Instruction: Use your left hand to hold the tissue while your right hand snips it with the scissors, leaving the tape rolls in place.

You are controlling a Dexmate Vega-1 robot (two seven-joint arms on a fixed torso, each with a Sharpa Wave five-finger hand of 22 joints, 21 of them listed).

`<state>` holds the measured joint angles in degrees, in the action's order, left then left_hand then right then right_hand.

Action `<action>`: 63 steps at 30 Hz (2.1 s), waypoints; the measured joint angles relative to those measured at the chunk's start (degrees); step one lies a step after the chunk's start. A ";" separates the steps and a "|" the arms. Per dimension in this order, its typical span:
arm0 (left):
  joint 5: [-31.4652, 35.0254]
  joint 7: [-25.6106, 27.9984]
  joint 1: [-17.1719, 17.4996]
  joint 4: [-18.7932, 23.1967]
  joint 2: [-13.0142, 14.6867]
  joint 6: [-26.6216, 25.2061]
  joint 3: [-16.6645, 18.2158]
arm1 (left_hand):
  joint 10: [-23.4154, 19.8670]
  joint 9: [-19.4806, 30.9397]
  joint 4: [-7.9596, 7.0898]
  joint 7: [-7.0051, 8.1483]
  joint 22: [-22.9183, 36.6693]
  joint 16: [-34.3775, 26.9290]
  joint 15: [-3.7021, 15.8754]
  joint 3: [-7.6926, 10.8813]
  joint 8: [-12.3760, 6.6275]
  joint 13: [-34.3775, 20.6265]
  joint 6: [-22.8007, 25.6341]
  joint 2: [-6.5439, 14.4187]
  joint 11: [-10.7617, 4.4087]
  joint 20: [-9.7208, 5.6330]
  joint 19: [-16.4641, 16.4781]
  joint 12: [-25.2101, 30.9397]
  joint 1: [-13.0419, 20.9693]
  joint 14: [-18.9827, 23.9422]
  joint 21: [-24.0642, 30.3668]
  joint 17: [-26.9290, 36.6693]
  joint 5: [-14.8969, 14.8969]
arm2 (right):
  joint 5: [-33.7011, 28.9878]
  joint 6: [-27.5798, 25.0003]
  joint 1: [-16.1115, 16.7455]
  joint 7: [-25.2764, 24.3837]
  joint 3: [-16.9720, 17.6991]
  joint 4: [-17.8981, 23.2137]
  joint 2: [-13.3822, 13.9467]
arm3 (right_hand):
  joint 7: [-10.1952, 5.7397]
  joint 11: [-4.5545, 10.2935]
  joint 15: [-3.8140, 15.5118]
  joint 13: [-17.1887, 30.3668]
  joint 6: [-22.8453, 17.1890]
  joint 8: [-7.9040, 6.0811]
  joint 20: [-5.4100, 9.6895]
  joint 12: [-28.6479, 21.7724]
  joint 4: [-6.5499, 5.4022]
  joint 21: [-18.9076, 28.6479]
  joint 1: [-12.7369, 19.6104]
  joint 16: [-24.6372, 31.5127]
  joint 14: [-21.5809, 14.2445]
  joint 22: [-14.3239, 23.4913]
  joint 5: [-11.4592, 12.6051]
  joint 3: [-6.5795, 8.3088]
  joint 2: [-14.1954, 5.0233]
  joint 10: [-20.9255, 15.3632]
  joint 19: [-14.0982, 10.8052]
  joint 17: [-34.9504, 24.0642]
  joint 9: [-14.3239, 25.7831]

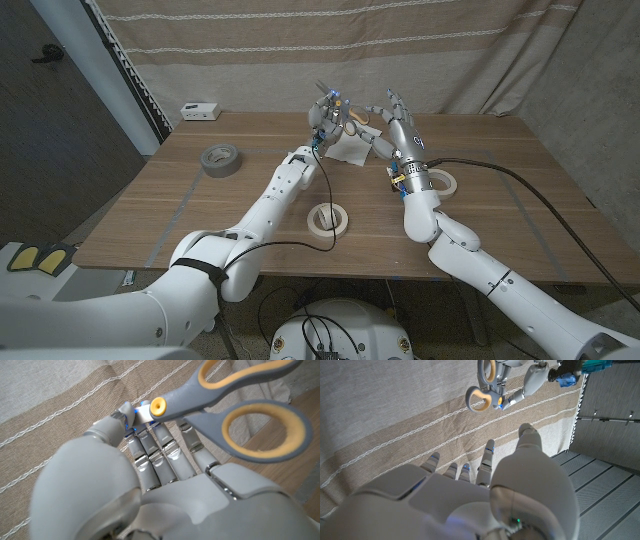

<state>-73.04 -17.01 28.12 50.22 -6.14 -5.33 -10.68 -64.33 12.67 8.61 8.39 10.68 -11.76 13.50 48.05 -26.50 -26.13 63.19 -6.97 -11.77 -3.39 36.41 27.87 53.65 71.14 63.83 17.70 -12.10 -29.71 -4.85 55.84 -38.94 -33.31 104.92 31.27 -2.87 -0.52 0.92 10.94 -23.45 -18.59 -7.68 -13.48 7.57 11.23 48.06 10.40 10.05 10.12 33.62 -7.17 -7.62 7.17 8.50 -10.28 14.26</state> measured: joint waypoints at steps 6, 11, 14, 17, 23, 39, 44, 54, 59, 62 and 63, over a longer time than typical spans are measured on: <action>-0.22 -0.60 0.07 0.00 -0.25 -0.34 -0.01 | 0.00 0.29 0.00 0.00 0.00 0.00 0.00 0.00 0.05 -0.01 0.00 0.01 0.00 0.00 0.00 -0.01 -0.01 0.00 0.00 0.00 0.00 | -0.98 -0.76 -0.39 -1.25 -0.66 -0.75 -0.41 | 0.55 0.00 0.00 0.00 1.21 0.00 0.21 0.00 0.00 0.00 0.22 0.00 0.00 0.00 0.09 0.00 0.22 0.00 -0.21 0.00 0.21; -0.31 -1.26 0.07 -0.10 -0.40 -0.55 -0.06 | -0.01 0.29 0.01 -0.02 0.00 0.00 0.00 0.01 0.16 -0.02 0.01 0.02 0.00 0.00 0.00 -0.02 -0.03 0.00 0.00 -0.01 0.00 | -1.71 -1.29 -0.63 -2.25 -1.14 -1.36 -0.71 | 1.23 -0.31 0.00 0.00 2.30 0.46 0.53 0.00 0.00 0.00 0.22 0.00 0.00 0.00 0.31 0.00 0.22 -0.32 -0.53 0.00 0.35; -0.37 -1.43 0.07 -0.17 -0.44 -0.69 -0.06 | -0.01 0.28 0.01 -0.17 0.00 0.00 0.00 0.01 -0.21 -0.03 0.16 0.09 0.01 0.00 0.00 -0.02 -0.10 0.00 0.42 -0.01 0.00 | -1.91 -1.46 -0.71 -2.55 -1.37 -1.62 -0.84 | 1.23 -0.31 0.00 0.00 2.30 0.46 0.52 0.00 0.00 0.00 0.22 0.21 0.00 0.01 0.31 0.00 0.22 -0.32 -0.53 0.00 0.53; -0.48 -1.62 0.07 -0.24 -0.62 -0.92 -0.10 | -0.02 0.14 0.07 -0.34 0.00 0.00 0.00 0.07 -0.22 -0.05 0.32 0.09 0.01 0.00 0.00 -0.05 -0.10 0.00 0.44 -0.02 0.00 | -2.36 -2.01 -0.84 -3.23 -1.68 -1.95 -0.95 | 1.42 -0.31 0.00 0.00 2.04 0.46 0.52 0.00 0.00 0.00 0.22 0.24 -0.01 0.01 0.31 0.00 0.22 -0.32 -0.53 0.00 0.53; -0.66 -1.78 0.05 -0.30 -0.73 -1.18 -0.13 | -0.05 -0.03 0.07 -0.34 0.00 0.00 0.00 0.07 -0.21 -0.05 0.32 0.08 0.05 0.00 0.00 -0.05 -0.11 0.00 0.44 -0.02 0.00 | -2.52 -2.39 -0.96 -3.41 -2.03 -2.19 -0.96 | 0.92 -0.31 0.00 0.00 0.92 -0.06 0.82 0.00 -0.24 0.00 0.53 0.24 -0.01 0.01 0.31 -0.24 0.53 -0.31 -0.83 0.00 0.79; -0.99 -2.11 -0.18 -0.60 -1.47 -2.15 -0.25 | -0.12 -0.04 0.07 -0.11 0.00 0.01 0.00 0.07 -0.02 0.26 0.80 0.06 0.10 0.00 0.00 0.10 -0.12 0.00 0.44 -0.03 0.00 | -3.13 -5.27 -1.39 -4.48 -2.63 -3.11 -0.91 | 0.81 -0.29 0.00 0.00 0.20 -0.49 0.59 0.00 -0.24 0.01 0.76 0.24 -0.01 0.02 0.72 -0.24 0.30 -0.74 -1.08 0.00 1.07; -1.00 -2.42 -0.28 -0.77 -1.61 -2.39 -0.40 | -0.12 -0.03 0.07 -0.11 0.00 0.01 0.00 0.08 -0.01 0.25 0.80 0.05 0.11 0.00 0.00 0.10 -0.12 0.00 0.44 -0.04 0.00 | -3.18 -5.84 -1.59 -4.55 -2.86 -3.31 -0.88 | 0.99 -0.50 0.00 0.00 -0.27 -0.71 0.61 0.00 -0.24 0.01 0.76 0.24 -0.01 0.02 0.72 -0.24 0.29 -0.94 -1.05 0.01 1.32; -1.00 -2.67 -0.27 -0.79 -1.77 -2.87 -0.62 | -0.12 0.00 0.07 -0.10 0.00 0.01 0.00 0.08 0.17 0.22 0.78 -0.03 0.10 0.00 0.00 0.02 -0.18 0.00 0.44 -0.04 0.00 | -3.43 -7.30 -1.93 -4.66 -3.41 -3.58 -0.86 | 0.81 -0.50 0.00 0.00 -1.03 -0.92 0.61 0.00 -0.23 0.01 1.21 -0.04 -0.01 0.16 0.94 -0.24 -0.16 -0.93 -1.05 0.01 1.59; -1.00 -2.76 -0.07 -0.64 -1.77 -2.99 -0.70 | -0.12 0.00 0.07 -0.10 0.00 0.05 0.22 0.08 -0.01 0.22 0.77 -0.03 0.10 0.00 0.00 -0.02 -0.18 0.22 0.44 -0.02 0.00 | -3.73 -8.12 -2.15 -4.54 -3.80 -3.59 -0.84 | 0.82 -0.50 -0.02 0.00 -1.02 -0.92 0.64 0.00 -0.25 0.01 1.21 -0.04 -0.02 0.16 0.94 -0.25 -0.16 -0.93 -1.02 0.01 1.59; -0.99 -2.85 0.05 -0.49 -1.77 -3.10 -0.76 | -0.12 -0.01 0.07 -0.10 0.00 0.06 0.22 0.08 -0.01 0.22 0.77 -0.02 0.10 0.00 0.00 -0.06 -0.17 0.22 0.44 0.00 0.00 | -3.87 -8.67 -2.34 -4.25 -4.04 -3.59 -0.84 | 0.80 -0.31 -0.21 0.00 -1.00 -0.92 0.83 0.35 -0.41 0.01 1.21 -0.04 -0.22 0.16 0.94 -0.41 -0.16 -0.69 -0.83 0.01 1.59; -0.99 -2.86 0.05 -0.49 -1.77 -3.13 -0.76 | -0.13 -0.02 0.07 -0.10 0.00 0.06 0.22 0.08 -0.01 0.22 0.77 -0.03 0.10 0.00 0.00 -0.07 -0.17 0.22 0.44 0.00 0.00 | -3.87 -8.67 -2.41 -4.25 -4.12 -3.59 -0.84 | 0.66 -0.50 -0.21 0.00 -0.87 -0.91 0.83 0.35 -0.41 0.01 1.21 -0.04 -0.22 0.16 0.94 -0.41 -0.16 -0.50 -0.83 0.01 1.59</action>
<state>-74.03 -19.87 28.17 49.73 -7.91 -8.45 -11.44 -64.46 12.65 8.68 8.29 10.69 -11.70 13.72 48.13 -26.51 -25.92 63.96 -7.00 -11.67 -3.39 36.41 27.80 53.48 71.36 64.28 17.70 -12.10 -33.58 -13.53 53.44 -43.19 -37.42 101.33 30.43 -2.21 -1.02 0.71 10.94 -24.32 -19.51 -6.84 -13.13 7.16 11.24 49.27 10.36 9.83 10.28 34.56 -7.58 -7.78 6.67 7.67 -10.27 15.85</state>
